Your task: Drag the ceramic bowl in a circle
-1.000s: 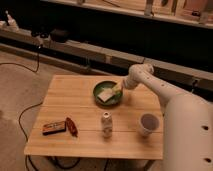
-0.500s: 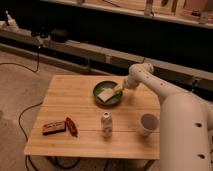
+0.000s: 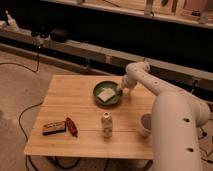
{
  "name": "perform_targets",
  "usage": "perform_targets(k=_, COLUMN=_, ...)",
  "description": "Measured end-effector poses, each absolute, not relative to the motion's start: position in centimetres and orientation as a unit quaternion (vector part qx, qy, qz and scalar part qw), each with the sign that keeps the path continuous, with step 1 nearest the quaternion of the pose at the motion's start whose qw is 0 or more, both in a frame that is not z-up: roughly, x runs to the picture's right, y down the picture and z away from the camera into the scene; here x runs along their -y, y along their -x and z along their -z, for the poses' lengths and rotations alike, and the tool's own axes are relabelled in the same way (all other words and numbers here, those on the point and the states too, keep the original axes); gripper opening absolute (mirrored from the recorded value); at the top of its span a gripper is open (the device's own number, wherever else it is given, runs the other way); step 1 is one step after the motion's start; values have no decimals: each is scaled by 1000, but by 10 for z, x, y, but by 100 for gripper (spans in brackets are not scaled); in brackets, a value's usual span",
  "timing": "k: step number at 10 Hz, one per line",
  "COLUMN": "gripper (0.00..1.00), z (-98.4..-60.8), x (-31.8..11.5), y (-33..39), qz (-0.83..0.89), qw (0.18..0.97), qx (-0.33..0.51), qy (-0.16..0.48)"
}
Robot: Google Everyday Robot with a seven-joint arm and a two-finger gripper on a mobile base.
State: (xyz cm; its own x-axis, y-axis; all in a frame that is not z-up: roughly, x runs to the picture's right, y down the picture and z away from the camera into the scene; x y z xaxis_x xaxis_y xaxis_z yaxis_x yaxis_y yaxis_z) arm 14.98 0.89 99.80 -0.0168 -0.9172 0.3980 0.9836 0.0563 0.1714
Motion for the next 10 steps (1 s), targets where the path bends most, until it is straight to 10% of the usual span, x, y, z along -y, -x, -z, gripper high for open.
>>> perform_targets(k=2, gripper=23, z=-1000, x=-6, y=-145, qz=683, qw=696, qx=207, qy=78)
perform_targets(k=10, gripper=22, z=-965, x=-7, y=-189, qz=689, qw=694, qx=182, qy=103)
